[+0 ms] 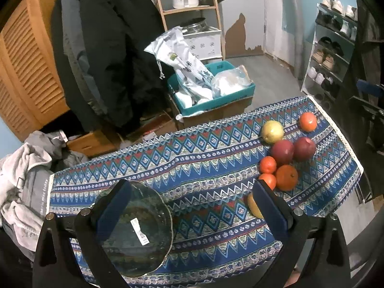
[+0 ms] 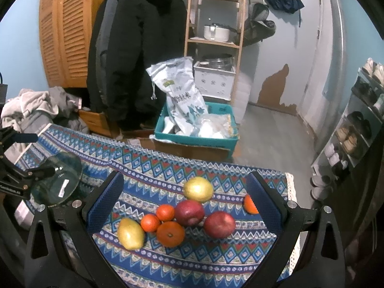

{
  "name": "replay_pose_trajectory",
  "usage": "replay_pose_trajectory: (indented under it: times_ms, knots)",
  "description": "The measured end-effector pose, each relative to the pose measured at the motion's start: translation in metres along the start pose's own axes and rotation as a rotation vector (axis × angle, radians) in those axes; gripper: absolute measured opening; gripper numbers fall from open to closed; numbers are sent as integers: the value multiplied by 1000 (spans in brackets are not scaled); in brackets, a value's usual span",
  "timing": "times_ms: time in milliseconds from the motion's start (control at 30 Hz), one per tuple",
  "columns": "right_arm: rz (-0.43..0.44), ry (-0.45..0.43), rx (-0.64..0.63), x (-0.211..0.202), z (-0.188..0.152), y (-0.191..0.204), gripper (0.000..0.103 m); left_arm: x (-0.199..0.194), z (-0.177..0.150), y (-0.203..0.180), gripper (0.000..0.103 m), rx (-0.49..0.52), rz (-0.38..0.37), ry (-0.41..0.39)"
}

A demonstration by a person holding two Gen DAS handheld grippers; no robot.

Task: Organize fruits
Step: 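Grasp the yellow-green mango with the left tool while the right tool approaches the red apple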

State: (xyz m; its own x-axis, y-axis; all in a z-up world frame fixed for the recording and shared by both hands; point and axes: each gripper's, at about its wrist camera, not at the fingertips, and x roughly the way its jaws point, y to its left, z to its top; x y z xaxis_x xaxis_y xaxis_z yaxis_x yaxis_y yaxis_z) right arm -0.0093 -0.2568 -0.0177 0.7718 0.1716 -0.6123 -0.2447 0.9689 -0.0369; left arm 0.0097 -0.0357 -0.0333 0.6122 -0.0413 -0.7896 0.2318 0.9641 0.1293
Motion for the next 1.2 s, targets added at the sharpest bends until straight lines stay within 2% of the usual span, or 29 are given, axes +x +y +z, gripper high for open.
replay_pose_trajectory:
  times_ms: [367, 667, 900, 1200]
  knots:
    - [-28, 62, 13, 11, -17, -19, 100, 27, -2, -29, 102, 24, -75, 67]
    - [-63, 156, 39, 32, -41, -44, 100, 71, -16, -69, 102, 42, -173, 214]
    - [-89, 236, 64, 51, -63, -63, 100, 103, -26, -97, 102, 90, -183, 273]
    - [-97, 324, 67, 74, -87, -73, 100, 139, -37, -116, 102, 123, -208, 351]
